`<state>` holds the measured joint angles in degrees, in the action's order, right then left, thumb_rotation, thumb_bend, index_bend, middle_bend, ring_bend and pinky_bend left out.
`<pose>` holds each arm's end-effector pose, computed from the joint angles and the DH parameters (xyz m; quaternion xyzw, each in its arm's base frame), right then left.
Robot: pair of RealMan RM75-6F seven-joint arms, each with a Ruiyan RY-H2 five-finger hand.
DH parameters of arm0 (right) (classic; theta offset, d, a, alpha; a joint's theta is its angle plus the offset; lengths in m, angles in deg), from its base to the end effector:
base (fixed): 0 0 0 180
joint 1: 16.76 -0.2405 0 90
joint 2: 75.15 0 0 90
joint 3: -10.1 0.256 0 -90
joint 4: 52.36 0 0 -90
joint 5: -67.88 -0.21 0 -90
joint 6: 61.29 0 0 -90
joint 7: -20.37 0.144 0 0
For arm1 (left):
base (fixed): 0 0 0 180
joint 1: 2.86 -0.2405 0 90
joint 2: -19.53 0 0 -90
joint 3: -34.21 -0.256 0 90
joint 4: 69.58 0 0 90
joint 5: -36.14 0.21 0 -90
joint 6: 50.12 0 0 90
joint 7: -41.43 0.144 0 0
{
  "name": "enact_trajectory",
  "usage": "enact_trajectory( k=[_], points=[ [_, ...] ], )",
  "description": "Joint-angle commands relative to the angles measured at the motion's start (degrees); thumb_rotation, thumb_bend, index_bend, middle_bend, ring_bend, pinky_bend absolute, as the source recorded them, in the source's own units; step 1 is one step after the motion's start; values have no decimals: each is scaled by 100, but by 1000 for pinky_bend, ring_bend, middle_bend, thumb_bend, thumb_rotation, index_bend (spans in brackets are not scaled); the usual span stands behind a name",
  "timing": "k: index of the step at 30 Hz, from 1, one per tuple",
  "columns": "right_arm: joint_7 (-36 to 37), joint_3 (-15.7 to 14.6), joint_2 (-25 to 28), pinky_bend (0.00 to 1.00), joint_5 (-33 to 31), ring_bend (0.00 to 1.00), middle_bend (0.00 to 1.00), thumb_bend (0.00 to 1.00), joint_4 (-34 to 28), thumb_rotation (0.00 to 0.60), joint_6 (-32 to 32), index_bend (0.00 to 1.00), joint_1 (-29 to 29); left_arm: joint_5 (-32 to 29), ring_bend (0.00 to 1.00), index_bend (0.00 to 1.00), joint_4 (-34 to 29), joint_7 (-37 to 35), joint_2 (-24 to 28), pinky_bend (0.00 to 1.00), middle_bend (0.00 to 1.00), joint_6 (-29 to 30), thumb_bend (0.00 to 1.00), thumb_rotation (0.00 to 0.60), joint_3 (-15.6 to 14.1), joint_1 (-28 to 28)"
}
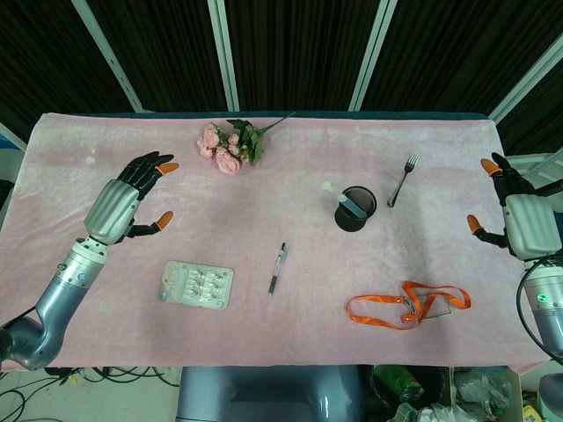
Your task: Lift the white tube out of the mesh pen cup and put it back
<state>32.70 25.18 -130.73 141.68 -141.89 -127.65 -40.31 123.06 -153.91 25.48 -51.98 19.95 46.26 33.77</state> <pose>-0.2631 -0.3240 0.2214 0.5843 -0.3872 0.4537 0.5503 -0.1657 0.3548 0.1204 -0.6633 -0.3297 -0.5574 0.3749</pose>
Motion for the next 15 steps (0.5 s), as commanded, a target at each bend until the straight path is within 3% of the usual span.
enact_trajectory(
  k=[1, 8, 11, 15],
  points=[
    [55, 13, 6, 188, -41, 104, 0, 269, 24, 600, -3, 21, 17, 33, 0, 137, 45, 121, 27, 104, 89, 39, 338, 600, -32, -15],
    [159, -92, 52, 189, -81, 104, 0, 268, 75, 600, 128, 52, 79, 279, 0, 136, -17, 1094, 247, 105, 89, 555, 339, 600, -332, -425],
    [247, -94, 242, 188, -216, 104, 0, 265, -225, 600, 141, 60, 191, 146, 0, 155, -477, 1141, 509, 104, 92, 939, 339, 600, -441, -842],
    [763, -130, 642, 189, -414, 99, 0, 262, -826, 600, 469, 60, 325, -6, 0, 173, -839, 1815, 762, 101, 101, 1868, 339, 600, -611, -1636]
  ],
)
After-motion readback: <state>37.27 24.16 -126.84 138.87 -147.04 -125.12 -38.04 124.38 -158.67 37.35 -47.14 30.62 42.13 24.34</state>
